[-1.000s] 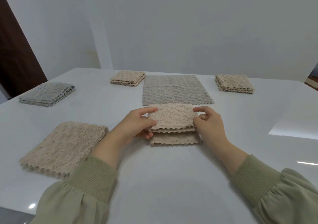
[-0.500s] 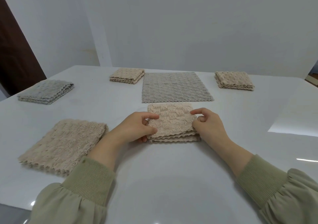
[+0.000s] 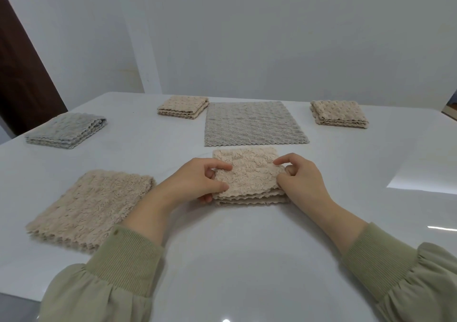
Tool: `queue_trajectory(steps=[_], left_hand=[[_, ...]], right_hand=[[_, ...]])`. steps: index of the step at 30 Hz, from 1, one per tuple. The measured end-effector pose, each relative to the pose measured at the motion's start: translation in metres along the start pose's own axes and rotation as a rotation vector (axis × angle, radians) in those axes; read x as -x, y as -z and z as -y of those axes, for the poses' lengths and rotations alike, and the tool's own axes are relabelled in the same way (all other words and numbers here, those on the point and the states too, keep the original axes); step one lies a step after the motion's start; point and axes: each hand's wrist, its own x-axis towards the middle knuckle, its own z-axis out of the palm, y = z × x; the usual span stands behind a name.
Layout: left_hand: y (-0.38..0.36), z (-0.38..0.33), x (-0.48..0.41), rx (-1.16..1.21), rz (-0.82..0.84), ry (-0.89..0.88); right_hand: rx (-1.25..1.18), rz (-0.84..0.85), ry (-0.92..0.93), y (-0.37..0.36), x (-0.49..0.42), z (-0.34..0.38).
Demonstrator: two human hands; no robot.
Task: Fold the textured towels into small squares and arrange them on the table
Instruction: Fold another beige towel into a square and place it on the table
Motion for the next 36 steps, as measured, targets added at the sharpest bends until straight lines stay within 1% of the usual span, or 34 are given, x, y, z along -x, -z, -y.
queue_trajectory(steps=[2,4,6,7,8,10,11,12,13,14,16,17,18,20,22,23,25,27,29,31,32,34,35,36], left_hand=[[-0.001,0.002,-0.001,-0.041,0.002,0.006],[-0.002,0.004,-0.001,-0.079,-0.002,0.009],[-0.004,0.003,0.000,-0.130,-0.054,-0.011],[-0.005,0.003,0.000,-0.179,-0.131,-0.030],[-0.006,0.003,-0.002,-0.259,-0.254,-0.057],[-0.009,0.003,-0.007,-0.417,-0.544,-0.162],[-0.012,0.002,-0.010,-0.444,-0.615,-0.247],[-0.016,0.002,-0.014,-0.488,-0.598,-0.313],[-0.021,0.003,-0.019,-0.586,-0.516,-0.331],[-0.026,0.005,-0.023,-0.706,-0.408,-0.308],[-0.035,0.011,-0.028,-0.862,-0.177,-0.181],[-0.037,0.014,-0.030,-0.875,-0.095,-0.118],[-0.038,0.016,-0.031,-0.870,-0.054,-0.088],[-0.039,0.018,-0.032,-0.896,-0.043,-0.074],[-0.040,0.016,-0.032,-0.916,-0.044,-0.068],[-0.040,0.015,-0.033,-0.918,-0.043,-0.064],[-0.037,0.016,-0.033,-0.888,-0.029,-0.054],[-0.032,0.018,-0.033,-0.845,0.003,-0.031],[-0.026,0.018,-0.035,-0.814,0.039,-0.006],[-0.024,0.016,-0.039,-0.735,0.040,0.014],[-0.025,0.013,-0.042,-0.665,-0.017,0.000],[-0.029,0.006,-0.047,-0.548,-0.224,-0.078],[-0.032,0.002,-0.049,-0.542,-0.287,-0.107],[-0.036,0.000,-0.051,-0.575,-0.281,-0.120]], right_hand=[[0.084,0.041,0.007,-0.002,0.000,-0.001],[0.217,0.103,0.013,-0.002,0.000,-0.001],[0.368,0.110,0.046,-0.002,0.001,-0.001],[0.453,0.057,0.110,-0.003,0.001,-0.001],[0.510,-0.028,0.198,-0.004,0.001,-0.001],[0.496,-0.195,0.355,-0.006,-0.003,0.001],[0.464,-0.242,0.401,-0.008,-0.005,0.004],[0.456,-0.241,0.424,-0.010,-0.007,0.007],[0.494,-0.169,0.425,-0.013,-0.008,0.010],[0.578,-0.057,0.416,-0.017,-0.007,0.010],[0.772,0.199,0.313,-0.023,-0.004,0.006],[0.813,0.284,0.254,-0.023,-0.004,0.003],[0.830,0.319,0.219,-0.022,-0.007,0.002],[0.819,0.272,0.220,-0.017,-0.016,0.008],[0.766,0.203,0.268,-0.017,-0.027,0.017],[0.744,0.212,0.300,-0.021,-0.031,0.018],[0.736,0.328,0.313,-0.030,-0.034,0.016],[0.731,0.450,0.215,-0.034,-0.035,0.008],[0.727,0.467,0.153,-0.033,-0.038,0.002],[0.732,0.453,0.143,-0.032,-0.038,0.000],[0.733,0.450,0.145,-0.032,-0.038,-0.001],[0.735,0.446,0.151,-0.033,-0.037,-0.001],[0.731,0.445,0.151,-0.034,-0.036,-0.001],[0.724,0.446,0.147,-0.034,-0.036,-0.002]])
